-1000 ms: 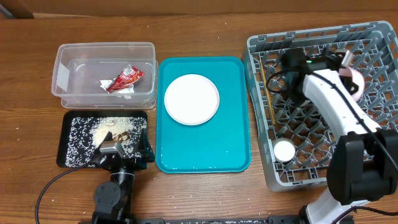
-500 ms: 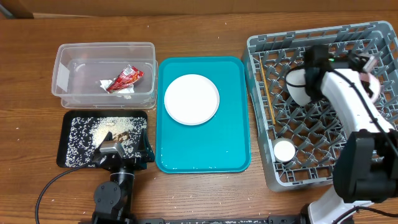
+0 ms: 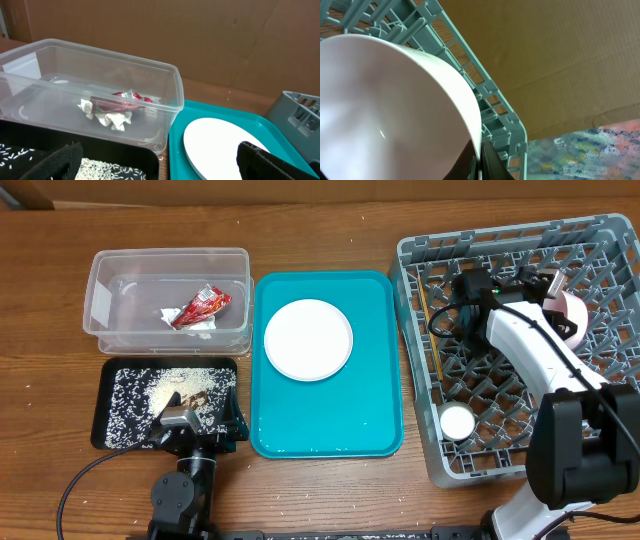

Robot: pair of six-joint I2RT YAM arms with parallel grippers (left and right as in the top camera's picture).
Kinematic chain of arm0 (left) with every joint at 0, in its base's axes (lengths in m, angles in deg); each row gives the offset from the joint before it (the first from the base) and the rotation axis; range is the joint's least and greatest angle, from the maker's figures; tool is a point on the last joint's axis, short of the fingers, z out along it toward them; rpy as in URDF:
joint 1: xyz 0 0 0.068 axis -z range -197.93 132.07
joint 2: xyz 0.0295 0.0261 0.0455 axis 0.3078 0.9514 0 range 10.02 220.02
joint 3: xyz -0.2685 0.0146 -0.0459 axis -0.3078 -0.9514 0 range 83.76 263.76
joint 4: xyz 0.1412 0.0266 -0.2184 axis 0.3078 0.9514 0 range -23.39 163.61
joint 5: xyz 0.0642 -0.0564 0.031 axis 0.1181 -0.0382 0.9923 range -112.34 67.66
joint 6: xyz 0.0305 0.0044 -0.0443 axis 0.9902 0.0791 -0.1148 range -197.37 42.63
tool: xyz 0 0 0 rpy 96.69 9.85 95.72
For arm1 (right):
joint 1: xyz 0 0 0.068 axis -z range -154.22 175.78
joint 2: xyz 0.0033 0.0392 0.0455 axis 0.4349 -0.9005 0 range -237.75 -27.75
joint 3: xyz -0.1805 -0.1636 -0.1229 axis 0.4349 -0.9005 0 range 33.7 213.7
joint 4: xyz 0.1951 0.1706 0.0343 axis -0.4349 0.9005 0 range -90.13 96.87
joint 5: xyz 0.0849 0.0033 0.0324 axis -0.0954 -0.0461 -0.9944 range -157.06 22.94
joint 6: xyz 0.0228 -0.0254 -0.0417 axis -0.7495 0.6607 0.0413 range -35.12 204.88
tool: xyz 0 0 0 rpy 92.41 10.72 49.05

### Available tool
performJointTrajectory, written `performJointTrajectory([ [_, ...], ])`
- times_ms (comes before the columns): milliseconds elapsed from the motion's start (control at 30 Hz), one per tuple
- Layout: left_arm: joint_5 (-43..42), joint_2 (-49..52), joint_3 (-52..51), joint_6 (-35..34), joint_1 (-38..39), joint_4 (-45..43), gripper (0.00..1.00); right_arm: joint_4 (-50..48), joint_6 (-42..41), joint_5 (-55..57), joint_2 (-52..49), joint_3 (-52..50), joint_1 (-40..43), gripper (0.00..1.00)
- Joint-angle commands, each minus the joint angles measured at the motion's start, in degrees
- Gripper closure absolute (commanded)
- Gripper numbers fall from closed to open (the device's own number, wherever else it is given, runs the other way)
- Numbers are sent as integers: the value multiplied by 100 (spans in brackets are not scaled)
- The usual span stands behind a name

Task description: Sort waste into correct bins and load items into the dishwasher

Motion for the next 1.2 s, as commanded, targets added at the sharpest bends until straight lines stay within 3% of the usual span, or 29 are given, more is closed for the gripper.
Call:
performJointTrajectory([
  [0, 79, -50, -22, -17, -44, -15, 0, 20, 98, -376, -173, -24, -260, 95],
  [167, 79, -50, -22, -17, -46, -15, 0, 4, 96, -243, -173, 114, -745, 90],
  [233, 79, -50, -22, -15, -44, -15, 0, 0, 96, -105, -173, 118, -933, 81],
  [267, 79, -50, -22, -15, -44, -15, 0, -4, 94, -48, -173, 118, -1005, 68],
  [300, 79, -50, -22, -15, -44, -15, 0, -2, 96, -33, -173, 129, -1075, 61],
  [600, 79, -50, -22, -15, -44, -15, 0, 219, 59, -302, 227, 750, -1941, 40],
  [700, 79, -50, -22, -15, -44, -15, 0, 111, 109, -1316, 470, 1239, -2389, 28],
  [800, 79, -50, -22, -15, -46, -15, 0, -238, 695, -3167, 551, 1569, -2697, 26],
  [833, 79, -50, -22, -15, -46, -15, 0, -448, 951, -3917, 553, 1593, -2756, 27],
  [900, 79, -50, -22, -17, -44, -15, 0, -1189, 1300, -6918, 422, 1482, -2789, 34],
  [933, 79, -50, -22, -15, -46, -15, 0, -1360, 1290, -7486, 313, 1416, -2774, 36],
  [1167, 79, -50, -22, -15, -46, -15, 0, -1794, -92, -7840, -839, 1091, -2660, 40],
])
